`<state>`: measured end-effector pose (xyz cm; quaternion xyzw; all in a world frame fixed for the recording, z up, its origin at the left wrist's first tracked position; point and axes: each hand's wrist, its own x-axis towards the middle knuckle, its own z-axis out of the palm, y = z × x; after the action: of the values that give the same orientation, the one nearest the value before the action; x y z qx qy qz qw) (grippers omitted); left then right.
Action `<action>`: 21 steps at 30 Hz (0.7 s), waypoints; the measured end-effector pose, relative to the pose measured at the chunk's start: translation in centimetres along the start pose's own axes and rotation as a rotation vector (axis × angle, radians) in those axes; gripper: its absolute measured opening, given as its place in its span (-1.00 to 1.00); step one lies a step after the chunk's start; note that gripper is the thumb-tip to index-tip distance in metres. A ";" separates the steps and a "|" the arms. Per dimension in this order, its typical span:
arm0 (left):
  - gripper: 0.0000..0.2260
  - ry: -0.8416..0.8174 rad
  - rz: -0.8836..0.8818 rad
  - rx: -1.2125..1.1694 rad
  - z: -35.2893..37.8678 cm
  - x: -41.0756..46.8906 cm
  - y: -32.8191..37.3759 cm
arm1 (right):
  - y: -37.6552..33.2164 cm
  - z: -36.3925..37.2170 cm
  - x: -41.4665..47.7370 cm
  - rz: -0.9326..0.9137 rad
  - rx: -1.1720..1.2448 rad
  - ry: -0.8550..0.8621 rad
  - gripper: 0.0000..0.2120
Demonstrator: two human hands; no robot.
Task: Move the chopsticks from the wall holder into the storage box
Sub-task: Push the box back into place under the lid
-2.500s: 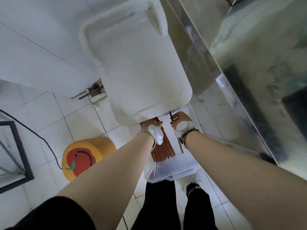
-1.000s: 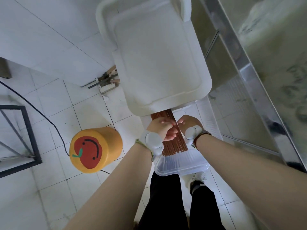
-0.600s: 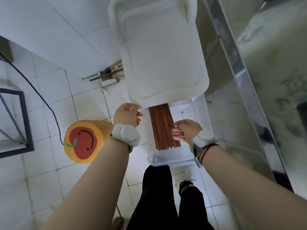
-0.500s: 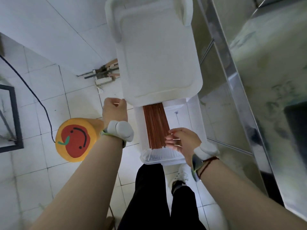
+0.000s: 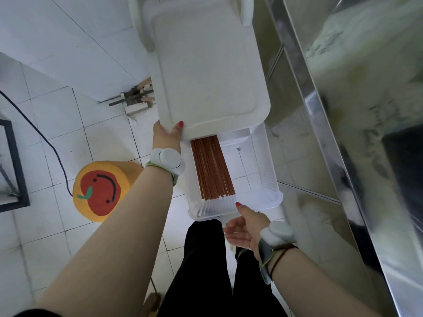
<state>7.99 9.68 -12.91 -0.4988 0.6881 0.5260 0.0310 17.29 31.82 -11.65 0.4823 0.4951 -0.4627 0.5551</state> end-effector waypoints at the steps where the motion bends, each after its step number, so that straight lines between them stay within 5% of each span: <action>1: -0.52 -0.001 0.003 0.006 0.0 0.0 0.0 | 0.1 0.2 -0.1 0.036 -0.021 -0.014 -0.47; 5: -0.53 -0.015 0.033 -0.016 0.0 -0.1 -0.1 | 0.1 0.7 -0.3 0.108 -0.004 -0.016 -0.51; 8: -0.54 -0.015 0.035 -0.056 0.2 -0.7 0.1 | -0.7 1.5 0.0 0.036 0.311 0.072 -0.69; 12: -0.54 -0.025 0.028 -0.083 0.2 -0.7 0.2 | -1.2 2.7 0.8 0.018 0.523 0.046 -0.70; 21: -0.55 -0.063 0.042 -0.067 -0.1 -0.5 -0.3 | -5.2 4.9 0.2 -0.173 0.570 -0.037 -0.75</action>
<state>8.50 9.91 -12.73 -0.4684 0.6790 0.5648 0.0249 12.65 26.40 -12.08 0.5663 0.3743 -0.6373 0.3647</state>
